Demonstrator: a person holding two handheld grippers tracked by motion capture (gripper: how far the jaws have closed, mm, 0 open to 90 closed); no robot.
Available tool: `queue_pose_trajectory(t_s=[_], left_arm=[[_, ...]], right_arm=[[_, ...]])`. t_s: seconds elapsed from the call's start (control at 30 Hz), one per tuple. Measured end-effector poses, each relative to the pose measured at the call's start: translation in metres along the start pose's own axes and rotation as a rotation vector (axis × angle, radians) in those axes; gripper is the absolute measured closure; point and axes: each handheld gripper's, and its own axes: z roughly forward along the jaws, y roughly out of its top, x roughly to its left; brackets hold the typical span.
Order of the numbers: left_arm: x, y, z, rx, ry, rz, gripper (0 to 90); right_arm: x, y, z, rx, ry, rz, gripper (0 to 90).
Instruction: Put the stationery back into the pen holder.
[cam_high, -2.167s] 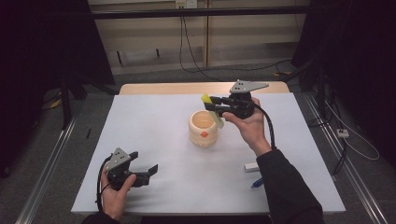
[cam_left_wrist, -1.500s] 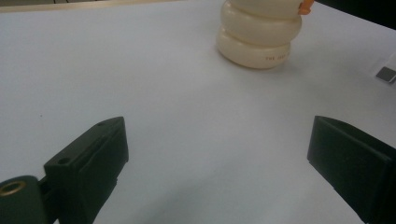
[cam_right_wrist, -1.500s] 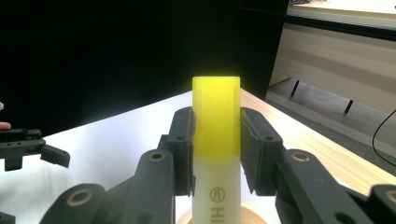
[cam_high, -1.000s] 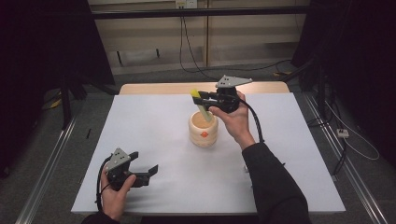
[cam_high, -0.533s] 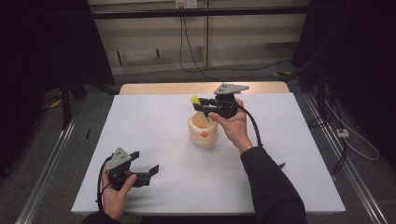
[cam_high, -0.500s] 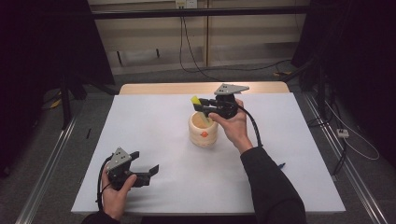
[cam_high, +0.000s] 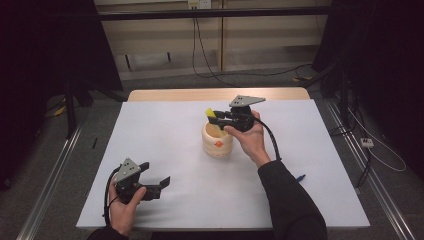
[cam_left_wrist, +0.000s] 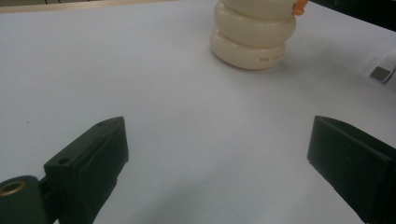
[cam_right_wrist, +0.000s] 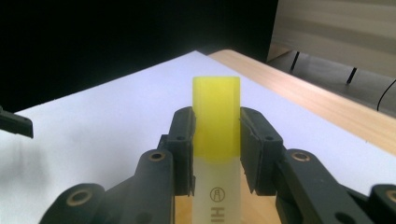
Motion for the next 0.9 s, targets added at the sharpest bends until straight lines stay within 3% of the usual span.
queue_pose_trajectory(t_s=[0.1, 0.2, 0.47, 0.63, 0.9], left_arm=[[0.000, 0.000, 0.000, 0.003, 0.002, -0.001, 5.3], [0.000, 0.000, 0.001, 0.004, 0.001, -0.001, 5.2], [0.000, 0.000, 0.001, 0.002, 0.000, 0.002, 5.2], [0.000, 0.000, 0.001, 0.004, 0.002, 0.001, 5.3], [-0.001, 0.000, 0.001, 0.005, 0.001, 0.000, 5.2]], right_arm=[[-0.002, -0.004, -0.002, 0.020, 0.005, 0.010, 64.9], [-0.003, -0.002, -0.006, 0.019, -0.016, 0.029, 46.9], [0.002, 0.008, -0.024, 0.031, -0.033, 0.007, 20.9], [0.002, 0.009, -0.036, 0.059, -0.046, 0.016, 11.6], [0.001, 0.003, -0.060, 0.063, -0.046, 0.027, 4.7]])
